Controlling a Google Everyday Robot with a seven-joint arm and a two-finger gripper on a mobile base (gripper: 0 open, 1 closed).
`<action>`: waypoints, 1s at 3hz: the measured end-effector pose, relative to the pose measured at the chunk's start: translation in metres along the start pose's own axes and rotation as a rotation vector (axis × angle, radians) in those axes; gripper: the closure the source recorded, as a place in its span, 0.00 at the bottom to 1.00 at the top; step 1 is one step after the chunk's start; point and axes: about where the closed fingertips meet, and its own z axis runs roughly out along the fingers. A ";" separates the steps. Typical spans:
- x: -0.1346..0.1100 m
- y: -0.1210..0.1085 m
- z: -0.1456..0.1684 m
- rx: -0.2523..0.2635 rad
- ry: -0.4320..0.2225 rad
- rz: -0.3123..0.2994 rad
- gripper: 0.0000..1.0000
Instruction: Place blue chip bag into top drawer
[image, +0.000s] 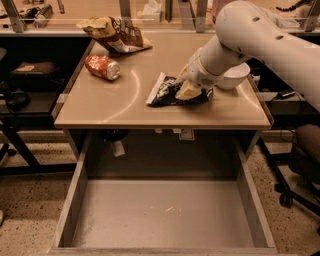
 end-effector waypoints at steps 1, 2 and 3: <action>0.000 0.000 0.000 0.000 0.000 0.000 1.00; 0.000 0.000 0.000 0.000 0.000 0.000 1.00; -0.004 0.014 -0.010 0.006 -0.016 -0.012 1.00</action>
Offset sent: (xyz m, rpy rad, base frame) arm 0.0000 0.0000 0.0000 0.0000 0.0000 0.0000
